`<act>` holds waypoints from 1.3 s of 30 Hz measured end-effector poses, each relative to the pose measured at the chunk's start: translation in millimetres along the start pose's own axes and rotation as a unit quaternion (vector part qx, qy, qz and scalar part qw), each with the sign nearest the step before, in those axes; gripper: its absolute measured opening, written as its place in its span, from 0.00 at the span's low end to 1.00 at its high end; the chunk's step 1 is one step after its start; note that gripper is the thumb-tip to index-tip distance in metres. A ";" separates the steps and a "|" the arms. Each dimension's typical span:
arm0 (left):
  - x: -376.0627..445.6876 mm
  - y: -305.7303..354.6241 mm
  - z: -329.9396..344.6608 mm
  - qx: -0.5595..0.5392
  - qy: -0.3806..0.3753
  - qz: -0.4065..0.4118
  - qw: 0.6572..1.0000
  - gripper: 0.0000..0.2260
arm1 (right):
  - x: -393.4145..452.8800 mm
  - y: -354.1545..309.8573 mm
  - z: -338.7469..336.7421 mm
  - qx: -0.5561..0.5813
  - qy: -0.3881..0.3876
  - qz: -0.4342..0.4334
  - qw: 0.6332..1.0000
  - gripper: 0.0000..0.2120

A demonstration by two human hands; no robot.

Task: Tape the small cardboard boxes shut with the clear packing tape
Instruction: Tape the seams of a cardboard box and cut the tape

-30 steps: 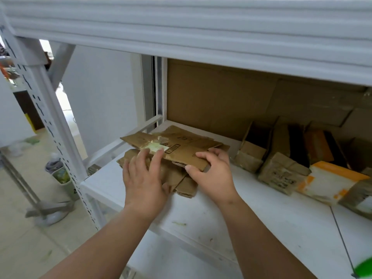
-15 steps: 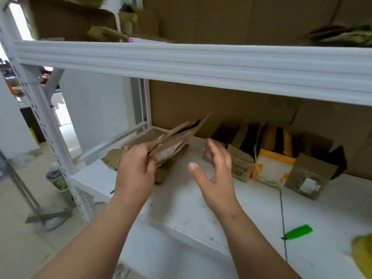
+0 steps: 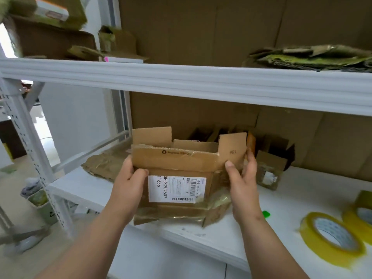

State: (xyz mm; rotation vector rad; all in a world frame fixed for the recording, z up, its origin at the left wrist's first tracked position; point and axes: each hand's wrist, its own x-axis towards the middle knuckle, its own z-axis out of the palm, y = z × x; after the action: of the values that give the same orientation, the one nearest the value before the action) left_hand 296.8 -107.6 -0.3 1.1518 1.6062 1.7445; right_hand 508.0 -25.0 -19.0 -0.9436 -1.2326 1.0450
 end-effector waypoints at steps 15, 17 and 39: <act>29.6 -20.3 29.2 -0.054 -0.198 0.011 0.979 0.28 | -7.5 -7.6 -15.8 -0.096 -0.025 0.070 0.993 0.15; 31.9 -18.8 27.8 -0.055 -0.208 -0.013 0.976 0.18 | -6.8 -3.4 -20.5 -0.097 -0.016 0.108 0.989 0.35; 48.1 -7.2 52.2 -0.044 -0.231 -0.103 0.966 0.30 | -3.5 1.4 -50.9 0.087 -0.071 0.033 0.993 0.40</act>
State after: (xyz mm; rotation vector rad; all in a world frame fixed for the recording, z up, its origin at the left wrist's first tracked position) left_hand 314.4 -38.4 1.8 1.1930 1.2983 1.2821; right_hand 558.3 -28.2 -26.8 -0.7911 -1.2096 1.2689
